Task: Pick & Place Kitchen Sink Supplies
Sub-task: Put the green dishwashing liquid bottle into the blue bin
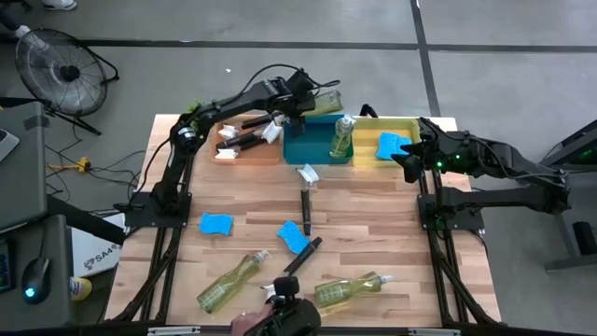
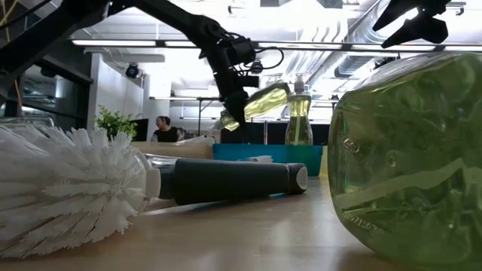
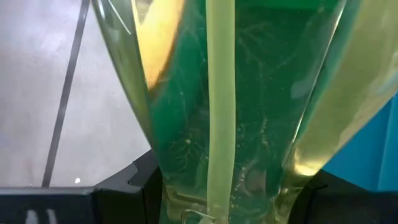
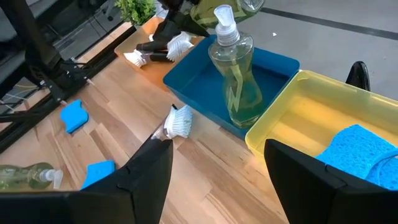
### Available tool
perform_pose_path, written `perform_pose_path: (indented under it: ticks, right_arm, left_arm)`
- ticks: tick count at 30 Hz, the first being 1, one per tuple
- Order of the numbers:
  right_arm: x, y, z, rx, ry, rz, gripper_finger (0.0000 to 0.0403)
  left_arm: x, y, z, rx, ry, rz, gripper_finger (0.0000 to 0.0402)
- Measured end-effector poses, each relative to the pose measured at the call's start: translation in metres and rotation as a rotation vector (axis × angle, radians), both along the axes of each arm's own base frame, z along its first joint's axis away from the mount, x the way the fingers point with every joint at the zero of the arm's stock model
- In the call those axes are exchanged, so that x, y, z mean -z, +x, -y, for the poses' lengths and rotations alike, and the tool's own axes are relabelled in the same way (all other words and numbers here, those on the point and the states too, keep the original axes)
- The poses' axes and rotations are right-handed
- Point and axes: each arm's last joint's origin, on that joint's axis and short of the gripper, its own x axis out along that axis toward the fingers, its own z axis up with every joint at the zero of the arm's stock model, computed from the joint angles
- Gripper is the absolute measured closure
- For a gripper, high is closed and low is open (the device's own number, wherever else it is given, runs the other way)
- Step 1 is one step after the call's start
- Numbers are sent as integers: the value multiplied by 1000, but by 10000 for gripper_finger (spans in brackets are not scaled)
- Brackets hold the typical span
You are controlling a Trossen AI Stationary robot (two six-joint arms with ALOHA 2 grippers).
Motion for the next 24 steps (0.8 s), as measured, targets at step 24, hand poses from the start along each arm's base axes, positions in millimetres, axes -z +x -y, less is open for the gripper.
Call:
perform_pose_path:
  ticks: [24]
  right_arm:
    - [-21, 53, 6, -368, -438, 71, 155]
  left_arm:
    - [-113, -41, 102, 22, -106, -165, 206]
